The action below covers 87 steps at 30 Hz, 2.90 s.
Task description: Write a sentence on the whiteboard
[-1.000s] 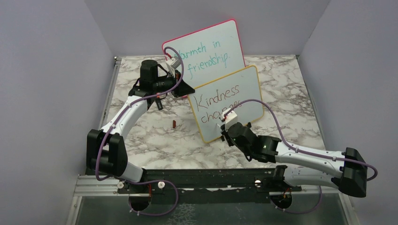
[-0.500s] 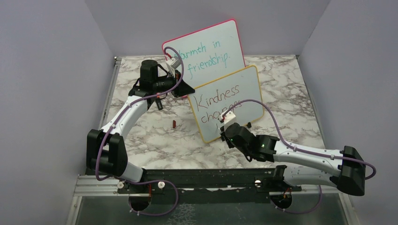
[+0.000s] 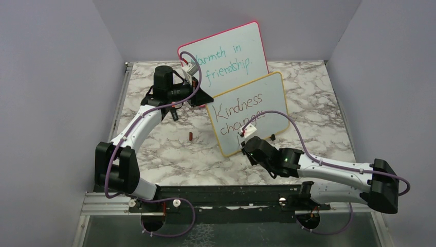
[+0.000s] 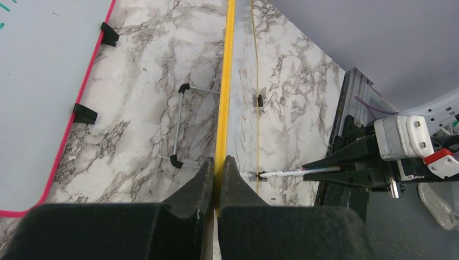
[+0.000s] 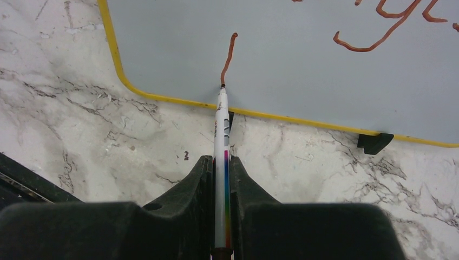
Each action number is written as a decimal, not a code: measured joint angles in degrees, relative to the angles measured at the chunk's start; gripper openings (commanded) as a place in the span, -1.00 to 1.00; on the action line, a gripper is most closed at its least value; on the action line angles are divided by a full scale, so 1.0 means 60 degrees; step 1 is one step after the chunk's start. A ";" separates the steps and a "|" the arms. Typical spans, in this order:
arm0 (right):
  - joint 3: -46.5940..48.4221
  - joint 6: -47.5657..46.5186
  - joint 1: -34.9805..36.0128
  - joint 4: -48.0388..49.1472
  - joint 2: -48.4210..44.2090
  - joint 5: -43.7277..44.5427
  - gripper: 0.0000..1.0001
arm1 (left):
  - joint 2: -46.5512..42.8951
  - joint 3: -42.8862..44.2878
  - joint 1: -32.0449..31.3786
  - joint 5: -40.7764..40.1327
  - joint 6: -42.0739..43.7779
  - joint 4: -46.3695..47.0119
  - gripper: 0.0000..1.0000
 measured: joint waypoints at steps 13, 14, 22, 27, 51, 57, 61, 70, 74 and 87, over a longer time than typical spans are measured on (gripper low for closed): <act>0.0000 0.0153 0.0000 -0.0124 -0.0357 0.0412 -0.99 | 0.0000 0.0004 -0.0015 -0.0004 0.0015 0.0004 -1.00; 0.0000 0.0149 0.0000 -0.0113 -0.0444 0.0426 -0.99 | 0.0000 0.0004 -0.0015 -0.0004 0.0015 0.0004 -1.00; 0.0000 0.0204 0.0000 -0.0047 -0.0688 0.0678 -0.99 | 0.0000 0.0000 -0.0015 -0.0004 0.0015 0.0000 -1.00; -0.0004 0.0255 0.0000 0.0015 -0.0641 0.0860 -0.99 | 0.0000 0.0004 -0.0015 0.0000 0.0015 0.0000 -1.00; -0.0040 0.0503 0.0000 0.0095 -0.0404 0.0991 -0.99 | 0.0000 0.0004 -0.0018 -0.0004 0.0018 0.0000 -1.00; -0.0040 0.0583 0.0000 0.0069 -0.0448 0.0987 -0.99 | 0.0000 0.0004 -0.0015 -0.0004 0.0018 0.0000 -1.00; -0.0044 0.0605 0.0000 0.0069 -0.0437 0.0987 -0.99 | 0.0000 0.0004 -0.0018 -0.0004 0.0018 0.0000 -1.00; -0.0044 0.0605 0.0000 0.0076 -0.0259 0.0980 -0.99 | 0.0000 0.0004 -0.0018 -0.0004 0.0015 0.0000 -1.00; -0.0044 0.0608 0.0000 0.0076 -0.0259 0.0980 -0.99 | 0.0000 0.0004 -0.0018 -0.0004 0.0018 0.0000 -1.00; -0.0058 0.0656 0.0004 0.0044 -0.0142 0.0965 -0.99 | 0.0000 0.0004 -0.0015 -0.0004 0.0033 -0.0007 -1.00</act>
